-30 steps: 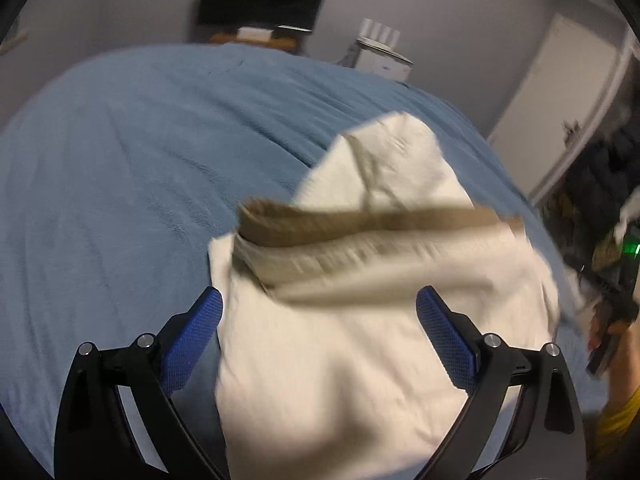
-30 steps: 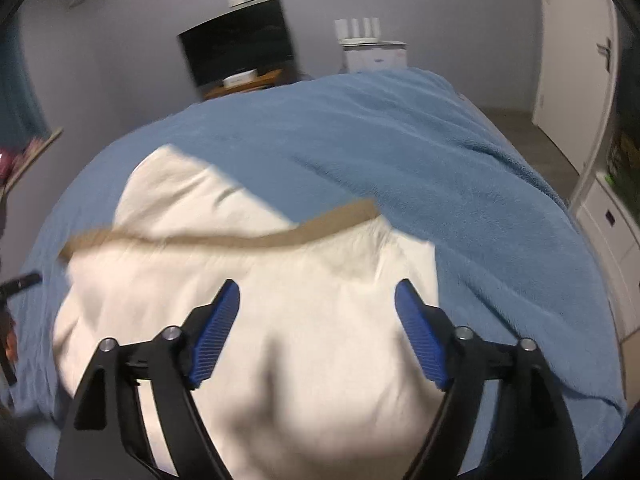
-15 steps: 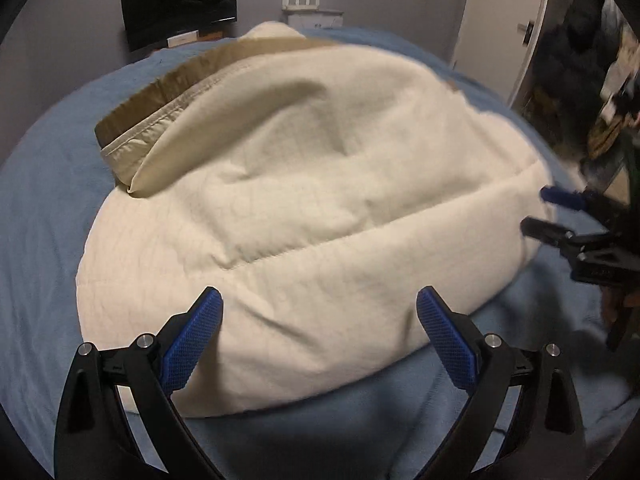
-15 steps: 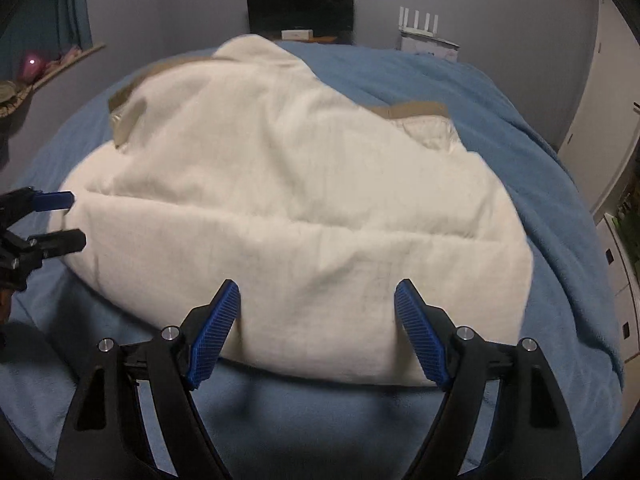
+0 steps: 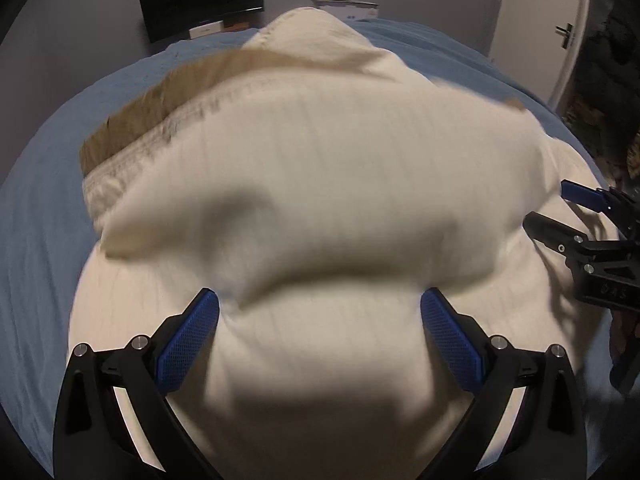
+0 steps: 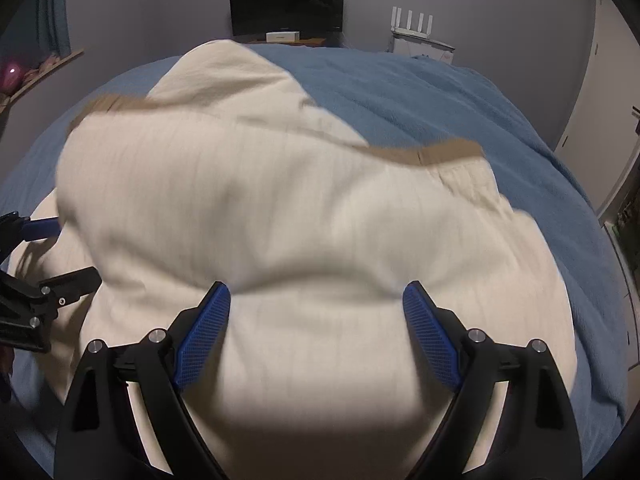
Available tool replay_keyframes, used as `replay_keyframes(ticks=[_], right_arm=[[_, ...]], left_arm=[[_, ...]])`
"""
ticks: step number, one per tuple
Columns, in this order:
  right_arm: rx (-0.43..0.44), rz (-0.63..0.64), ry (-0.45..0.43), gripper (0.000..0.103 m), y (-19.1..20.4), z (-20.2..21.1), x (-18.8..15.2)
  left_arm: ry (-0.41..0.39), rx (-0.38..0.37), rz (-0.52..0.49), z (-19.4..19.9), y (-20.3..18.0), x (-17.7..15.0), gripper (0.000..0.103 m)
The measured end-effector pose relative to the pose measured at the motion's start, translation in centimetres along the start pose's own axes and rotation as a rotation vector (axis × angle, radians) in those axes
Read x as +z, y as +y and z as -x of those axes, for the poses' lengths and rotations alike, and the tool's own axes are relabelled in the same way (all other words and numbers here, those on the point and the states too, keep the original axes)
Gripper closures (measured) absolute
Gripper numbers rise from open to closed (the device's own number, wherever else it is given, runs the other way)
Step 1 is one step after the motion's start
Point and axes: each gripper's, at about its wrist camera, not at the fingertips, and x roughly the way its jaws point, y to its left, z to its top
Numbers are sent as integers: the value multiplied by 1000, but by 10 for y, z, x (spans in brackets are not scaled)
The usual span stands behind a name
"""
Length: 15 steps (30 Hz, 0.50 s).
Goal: Fold large clothes
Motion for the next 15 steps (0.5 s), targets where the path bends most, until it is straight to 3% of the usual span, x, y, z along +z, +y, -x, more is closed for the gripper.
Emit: replay_keyframes(ticks=[8, 11, 15], right_arm=[[-32, -49, 39, 19, -10, -45, 46], [-34, -76, 52, 19, -15, -55, 51], [16, -116, 99, 17, -23, -74, 47]], left_arm=[[2, 95, 32, -29, 21, 57, 5], [2, 141, 87, -38, 38, 72, 5], [78, 93, 138, -58, 53, 68, 5]])
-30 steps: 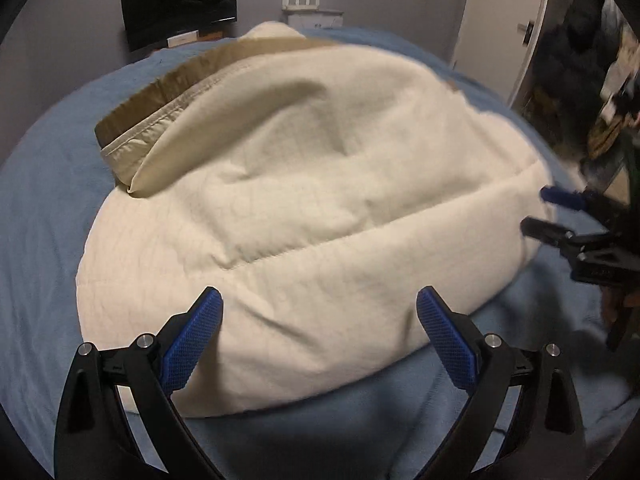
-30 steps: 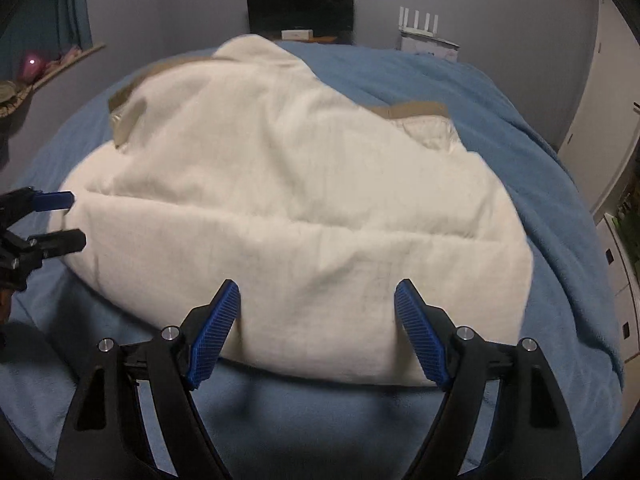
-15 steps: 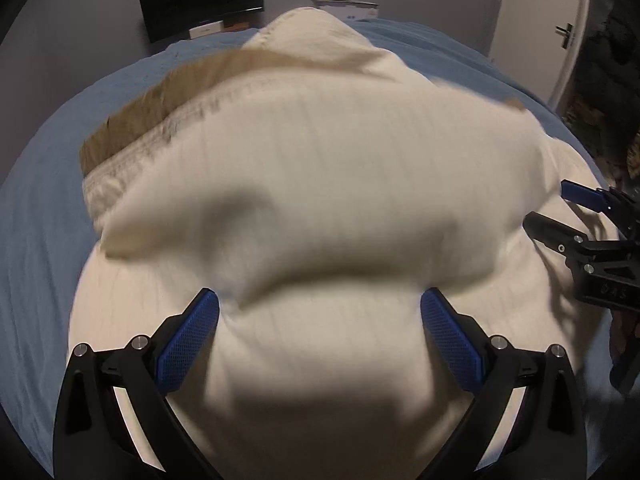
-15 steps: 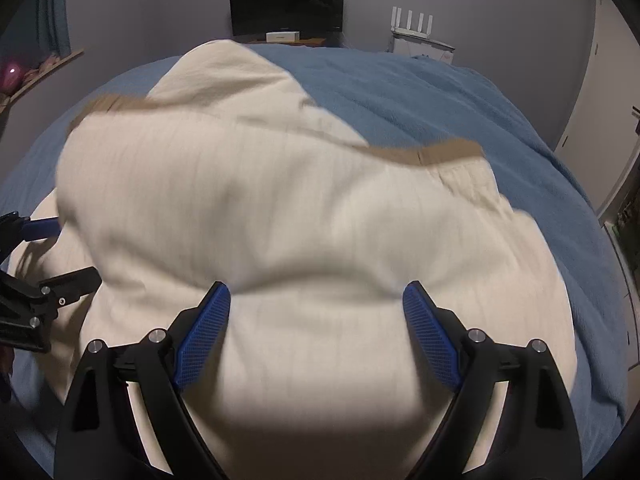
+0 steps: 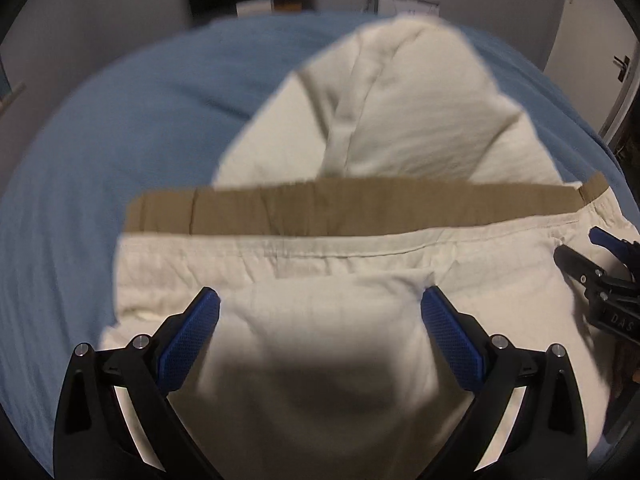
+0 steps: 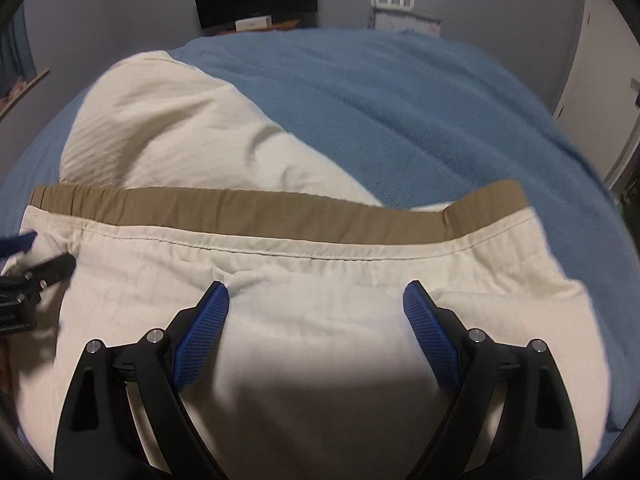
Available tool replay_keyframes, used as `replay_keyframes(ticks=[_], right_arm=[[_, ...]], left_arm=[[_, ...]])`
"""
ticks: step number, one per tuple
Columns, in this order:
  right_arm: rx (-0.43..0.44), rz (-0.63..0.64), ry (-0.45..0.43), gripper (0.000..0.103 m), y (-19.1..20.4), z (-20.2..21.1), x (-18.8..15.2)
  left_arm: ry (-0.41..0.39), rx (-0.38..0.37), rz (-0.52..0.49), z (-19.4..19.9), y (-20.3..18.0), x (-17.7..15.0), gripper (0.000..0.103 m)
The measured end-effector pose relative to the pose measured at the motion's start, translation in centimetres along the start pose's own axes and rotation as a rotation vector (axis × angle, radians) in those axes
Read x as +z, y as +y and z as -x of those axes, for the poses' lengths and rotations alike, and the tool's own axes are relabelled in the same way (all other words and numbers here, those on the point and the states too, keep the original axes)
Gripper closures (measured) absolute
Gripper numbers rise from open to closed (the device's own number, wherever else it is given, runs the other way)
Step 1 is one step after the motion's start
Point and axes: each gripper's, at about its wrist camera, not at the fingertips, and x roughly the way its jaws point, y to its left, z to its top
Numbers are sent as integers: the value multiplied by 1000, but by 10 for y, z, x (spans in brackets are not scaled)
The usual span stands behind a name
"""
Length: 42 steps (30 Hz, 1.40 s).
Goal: Fold large clothes
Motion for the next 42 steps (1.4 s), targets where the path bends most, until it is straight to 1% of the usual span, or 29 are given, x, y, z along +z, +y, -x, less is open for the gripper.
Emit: replay_keyframes(ticks=[3, 5, 7, 11, 14, 18, 19, 20, 25, 27, 38, 42], right_arm=[[14, 2, 15, 15, -2, -10, -4], [4, 10, 16, 15, 0, -16, -6], [-7, 15, 16, 14, 2, -21, -9], [-23, 21, 24, 14, 1, -29, -11], [-37, 26, 30, 13, 5, -37, -7], [-35, 24, 36, 13, 2, -40, -7], [-34, 23, 35, 13, 2, -41, -7], [-35, 24, 34, 13, 3, -41, -7], [-41, 26, 35, 13, 10, -40, -5], [-42, 26, 33, 13, 12, -42, -6], [-43, 26, 21, 13, 13, -41, -12], [-41, 26, -5, 13, 11, -38, -17]], left_arm=[[4, -17, -11, -12, 5, -10, 5], [5, -26, -14, -19, 6, -12, 5], [9, -35, -4, -25, 7, -10, 5], [19, -25, -8, -36, 4, -5, 5], [31, -23, -8, -43, 4, 0, 5], [32, -16, -12, -49, 5, 5, 5], [30, -16, -13, -50, 5, 5, 5], [29, -15, -13, -44, 1, -2, 5], [27, -13, -14, -45, -4, -7, 5], [23, -12, -15, -32, -2, -18, 5], [5, -7, -11, -36, -6, -25, 5], [-13, -3, -9, -33, -7, -29, 5]])
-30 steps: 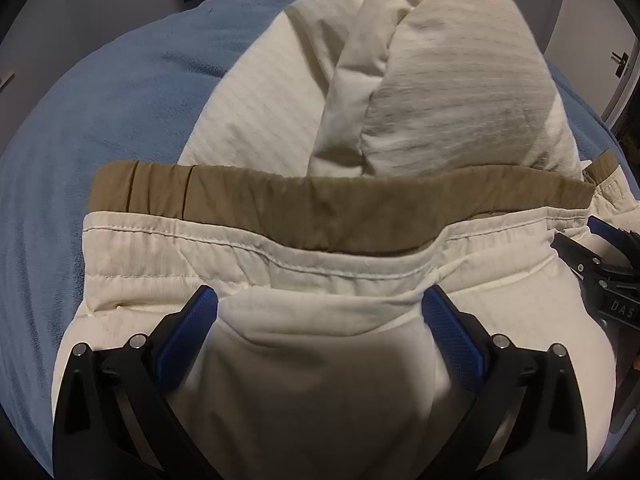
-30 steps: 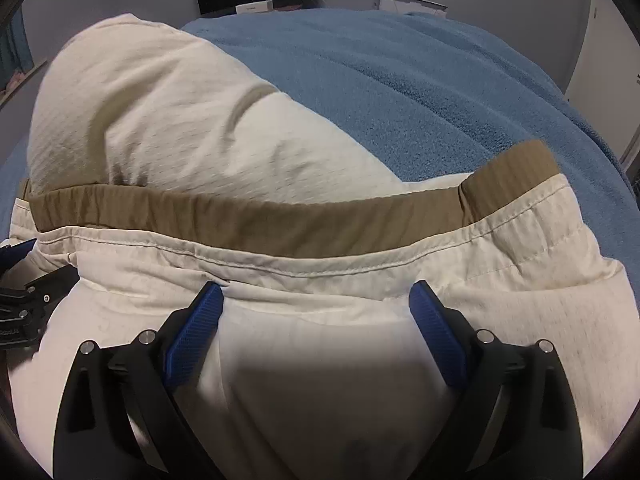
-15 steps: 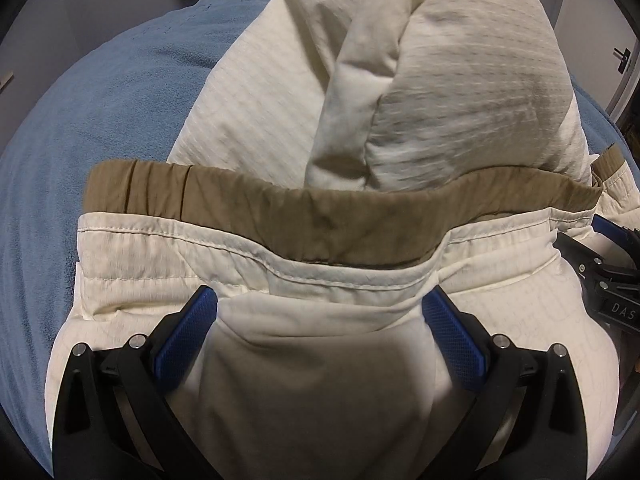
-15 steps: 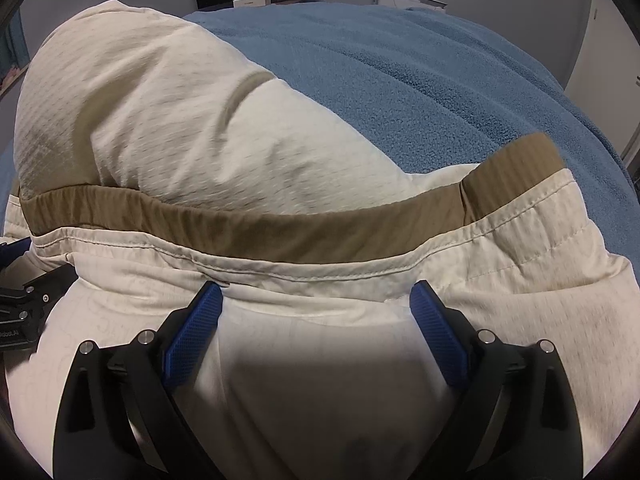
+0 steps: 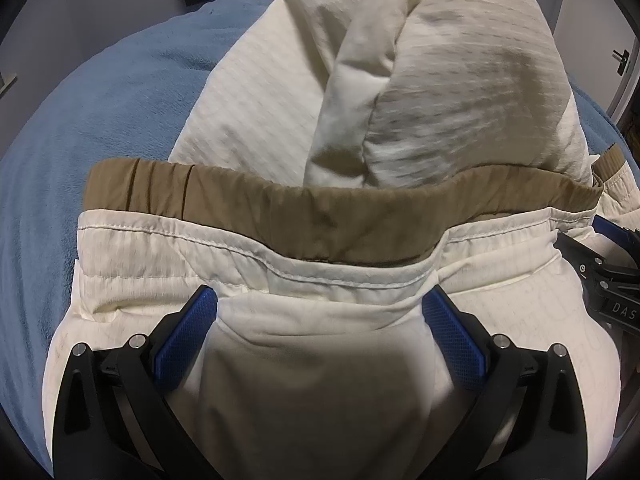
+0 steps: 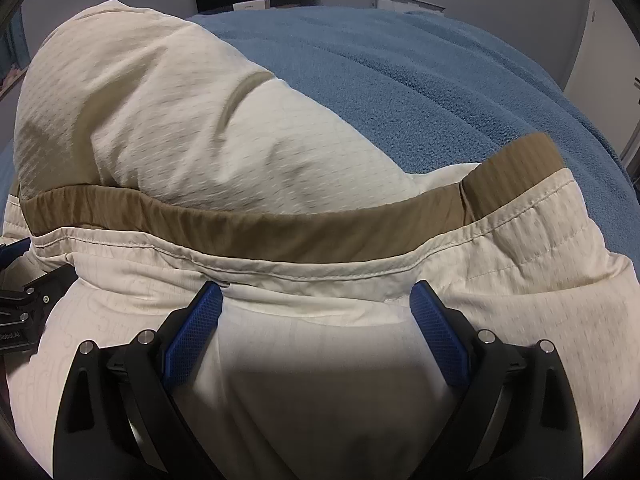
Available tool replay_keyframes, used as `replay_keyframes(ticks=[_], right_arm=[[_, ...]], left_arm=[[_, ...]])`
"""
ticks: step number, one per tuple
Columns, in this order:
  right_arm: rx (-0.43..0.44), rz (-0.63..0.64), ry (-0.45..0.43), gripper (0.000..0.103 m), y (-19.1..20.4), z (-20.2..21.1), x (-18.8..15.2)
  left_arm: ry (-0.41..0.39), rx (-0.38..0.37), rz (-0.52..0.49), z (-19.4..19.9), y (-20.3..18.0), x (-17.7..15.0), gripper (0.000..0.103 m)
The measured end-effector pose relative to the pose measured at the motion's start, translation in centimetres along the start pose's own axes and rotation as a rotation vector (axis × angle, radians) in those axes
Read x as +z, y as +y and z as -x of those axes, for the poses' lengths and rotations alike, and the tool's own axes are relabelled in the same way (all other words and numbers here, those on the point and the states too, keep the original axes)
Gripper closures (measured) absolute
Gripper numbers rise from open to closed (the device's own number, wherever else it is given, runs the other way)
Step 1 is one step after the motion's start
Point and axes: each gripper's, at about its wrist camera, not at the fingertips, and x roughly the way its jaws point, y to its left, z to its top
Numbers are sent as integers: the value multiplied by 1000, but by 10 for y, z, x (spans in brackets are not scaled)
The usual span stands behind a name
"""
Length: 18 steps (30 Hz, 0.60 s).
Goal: Fold large clothes
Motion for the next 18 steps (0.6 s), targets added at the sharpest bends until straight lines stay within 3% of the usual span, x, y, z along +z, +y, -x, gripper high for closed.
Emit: replay_keyframes(ticks=[3, 6, 11, 14, 18], right_arm=[[2, 9, 0, 13, 0, 7, -5], [72, 19, 21, 13, -11, 27, -9], [108, 94, -39, 13, -41, 102, -45], [74, 162, -78, 13, -58, 136, -74], [1, 198, -76, 13, -76, 146, -102]], left_arm=[[14, -9, -9, 8, 0, -3, 5], [31, -50, -12, 24, 8, -8, 5], [7, -79, -119, 91, 11, -44, 7], [13, -79, -185, 113, 16, -72, 6], [61, -71, -198, 112, 23, -104, 6]])
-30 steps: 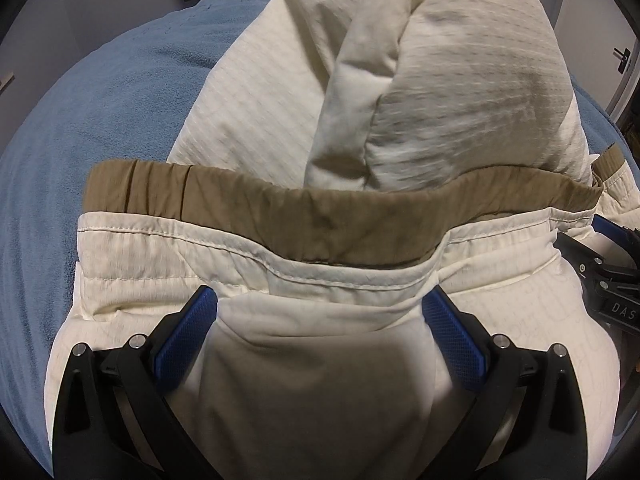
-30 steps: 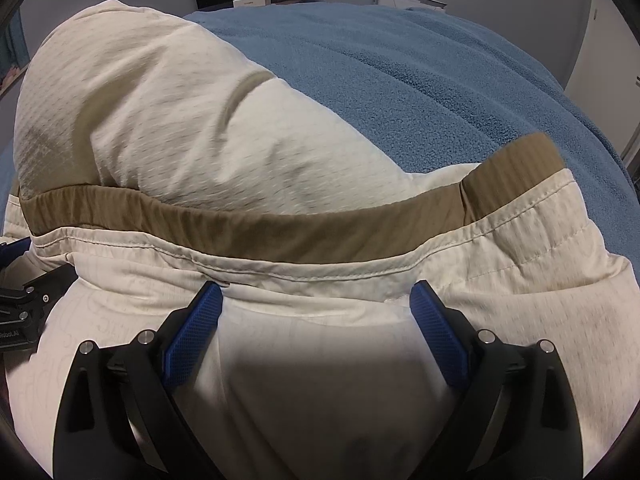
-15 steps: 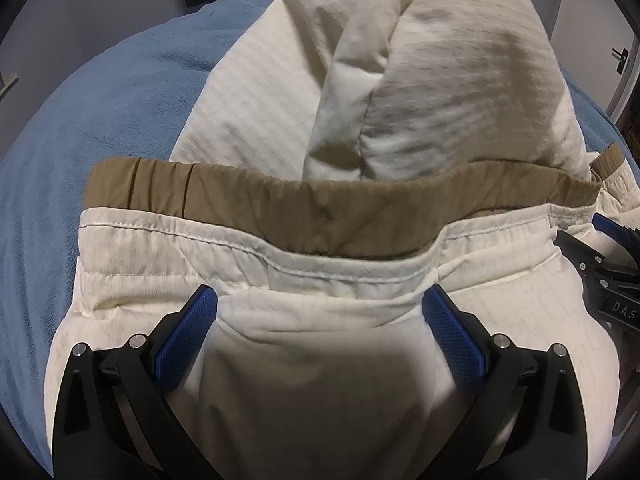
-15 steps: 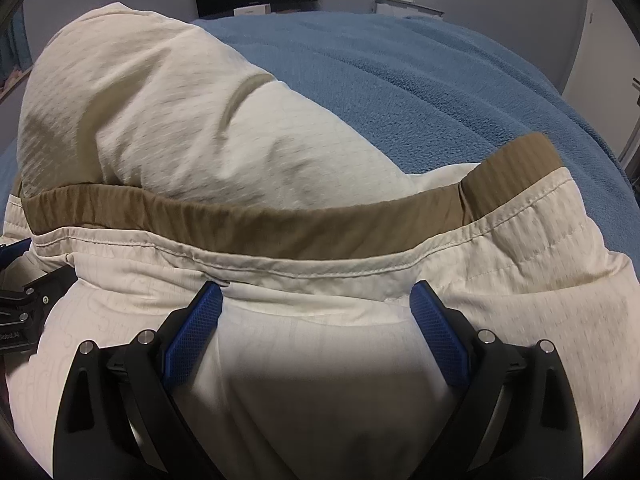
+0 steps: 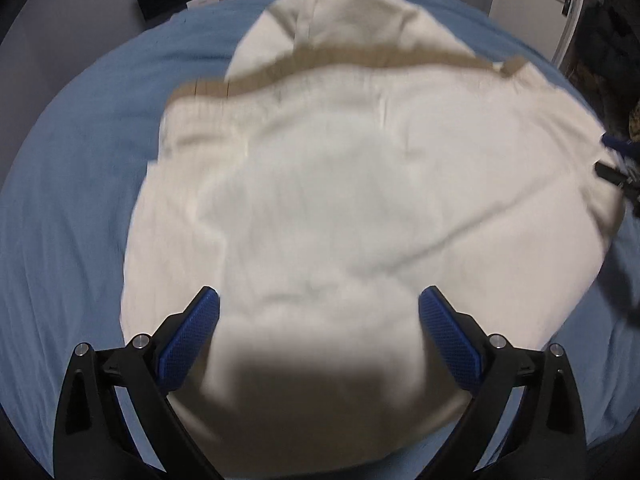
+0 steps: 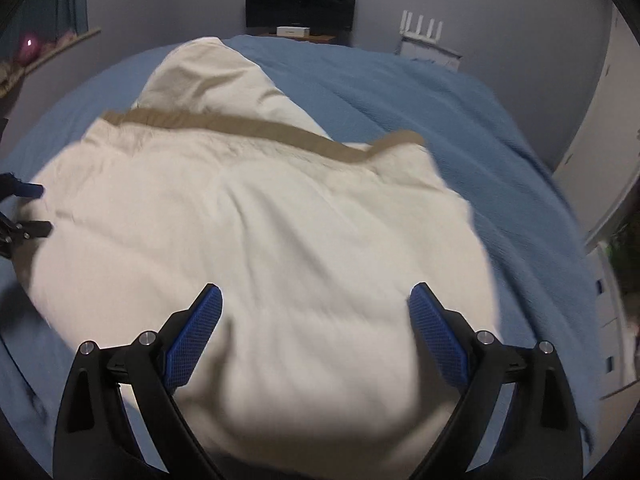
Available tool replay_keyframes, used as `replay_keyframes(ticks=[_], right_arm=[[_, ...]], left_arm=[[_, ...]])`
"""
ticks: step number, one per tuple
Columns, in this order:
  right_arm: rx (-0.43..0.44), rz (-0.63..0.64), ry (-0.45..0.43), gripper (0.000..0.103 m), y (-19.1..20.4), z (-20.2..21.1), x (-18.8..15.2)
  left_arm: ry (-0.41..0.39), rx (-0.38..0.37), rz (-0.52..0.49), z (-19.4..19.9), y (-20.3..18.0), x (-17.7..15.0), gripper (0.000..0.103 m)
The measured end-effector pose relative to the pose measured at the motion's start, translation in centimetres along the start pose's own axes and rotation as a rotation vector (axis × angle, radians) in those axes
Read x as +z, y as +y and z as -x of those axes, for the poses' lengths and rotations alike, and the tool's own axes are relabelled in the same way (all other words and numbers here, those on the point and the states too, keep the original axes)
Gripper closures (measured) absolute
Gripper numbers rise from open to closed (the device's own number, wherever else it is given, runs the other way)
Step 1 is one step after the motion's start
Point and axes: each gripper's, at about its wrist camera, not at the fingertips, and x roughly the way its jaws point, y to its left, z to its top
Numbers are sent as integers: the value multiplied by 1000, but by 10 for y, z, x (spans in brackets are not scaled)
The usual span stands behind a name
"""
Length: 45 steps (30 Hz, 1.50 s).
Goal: Fold large clothes
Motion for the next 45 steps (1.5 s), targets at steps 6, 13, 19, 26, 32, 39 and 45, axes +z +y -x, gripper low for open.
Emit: replay_keyframes(ticks=[6, 13, 19, 26, 32, 39, 45], right_arm=[[-5, -32, 3, 13, -8, -26, -35], [23, -66, 9, 13, -9, -37, -41], [-9, -94, 7, 13, -3, -28, -38], [-32, -196, -127, 13, -27, 7, -23], [-106, -262, -77, 13, -60, -21, -7], [-82, -297, -45, 13, -74, -56, -15], [171, -339, -6, 13, -109, -55, 6]], left_arm=[[-17, 1, 17, -19, 2, -11, 5], [-28, 1, 19, -26, 12, -16, 5], [-28, -1, 23, -28, 14, -18, 5], [-140, 2, 50, 2, 21, -7, 7], [-151, 49, 300, -11, 95, 10, 9], [-79, 108, 298, -53, 122, 12, 6], [-144, 51, 238, -38, 134, 24, 8]])
